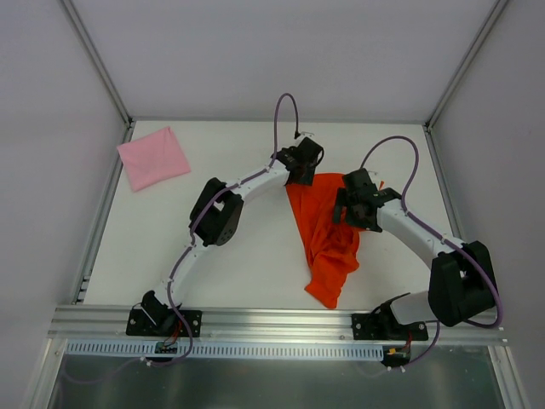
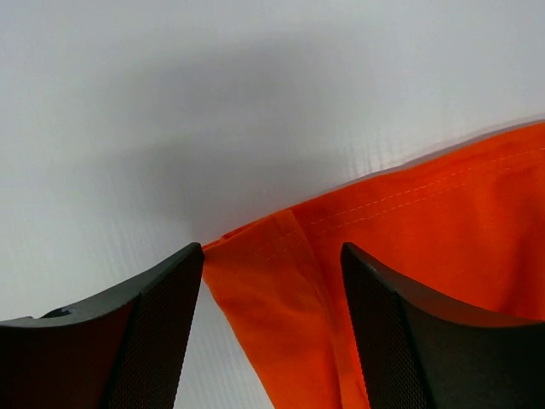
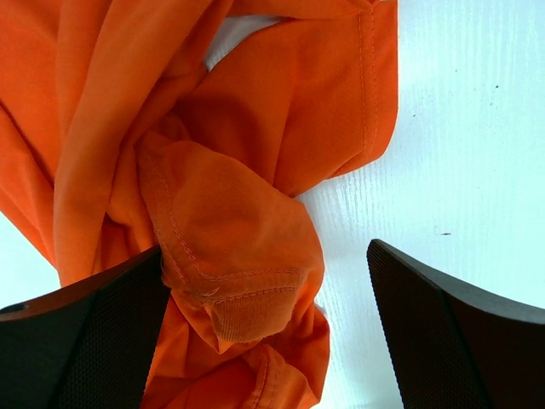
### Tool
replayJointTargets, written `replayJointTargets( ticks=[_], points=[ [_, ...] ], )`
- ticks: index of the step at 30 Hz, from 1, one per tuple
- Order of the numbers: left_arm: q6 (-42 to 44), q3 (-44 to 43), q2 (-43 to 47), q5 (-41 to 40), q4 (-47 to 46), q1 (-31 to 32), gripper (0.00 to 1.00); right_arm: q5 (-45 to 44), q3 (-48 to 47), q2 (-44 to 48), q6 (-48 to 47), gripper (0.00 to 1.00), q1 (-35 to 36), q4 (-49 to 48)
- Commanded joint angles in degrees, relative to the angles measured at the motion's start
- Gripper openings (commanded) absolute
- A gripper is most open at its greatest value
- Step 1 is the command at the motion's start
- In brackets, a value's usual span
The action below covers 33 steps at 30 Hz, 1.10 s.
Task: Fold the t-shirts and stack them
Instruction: Flatten out the tshirt
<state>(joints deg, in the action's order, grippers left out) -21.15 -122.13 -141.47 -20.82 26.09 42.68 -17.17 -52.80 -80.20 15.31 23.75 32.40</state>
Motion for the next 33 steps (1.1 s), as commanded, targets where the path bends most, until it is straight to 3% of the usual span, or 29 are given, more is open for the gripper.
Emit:
replayJointTargets(
  ticks=[1, 7, 10, 11, 14, 19, 22, 23, 25, 26, 29, 33],
  points=[
    [-0.8, -4.2, -1.0, -4.5, 2.5, 0.5, 0.65, -2.1, 0.1, 1.3, -0.7, 0.97, -0.5, 0.0],
    [-1.8, -6.5, -2.9, -2.6, 3.8, 0.5, 0.58, -2.1, 0.5, 1.5, -1.2, 0.97, -1.0, -0.1],
    [-2.4, -6.5, -2.7, -4.0, 4.7, 0.5, 0.36, -2.1, 0.8, 1.6, -1.3, 0.97, -1.0, -0.4],
    [-2.6, -6.5, -2.4, -5.0, 4.8, 0.5, 0.21, -2.1, 1.1, 1.5, -1.3, 0.96, -1.0, -0.7],
    [-2.7, -5.8, -0.5, -6.0, 4.9, 0.6, 0.0, -2.0, 1.6, 0.9, -1.0, 0.95, -1.1, -1.2],
    [-1.4, -2.3, 5.4, -6.9, 5.4, 0.4, 0.0, -1.9, 1.7, 0.3, -0.6, 0.89, -1.2, -3.0],
    [-1.1, 4.3, 11.8, -7.0, 5.0, -0.4, 0.0, -2.9, 1.3, -0.7, -0.6, 0.72, -1.2, -4.4],
    [-1.7, 6.4, 13.6, -6.4, 5.0, -0.8, 0.0, -3.7, 0.9, -1.3, -0.5, 0.57, -1.2, -4.5],
    [-4.5, 14.0, 19.4, -3.6, 5.1, -3.1, 0.0, -4.4, -0.3, -2.7, -0.5, 0.43, -1.3, -4.8],
    [-5.4, 16.9, 21.6, -2.7, 4.3, -4.0, 0.0, -4.8, -0.6, -3.1, -0.5, 0.28, -1.5, -4.9],
    [-7.9, 29.6, 30.7, -3.3, 3.4, -6.4, 0.0, -5.9, -2.3, -4.2, -0.5, 0.07, -2.0, -5.1],
    [-13.8, 48.2, 45.4, -4.8, 4.8, -8.6, 0.0, -5.9, -4.9, -4.1, -3.4, 0.01, -3.2, -5.8]
  ],
)
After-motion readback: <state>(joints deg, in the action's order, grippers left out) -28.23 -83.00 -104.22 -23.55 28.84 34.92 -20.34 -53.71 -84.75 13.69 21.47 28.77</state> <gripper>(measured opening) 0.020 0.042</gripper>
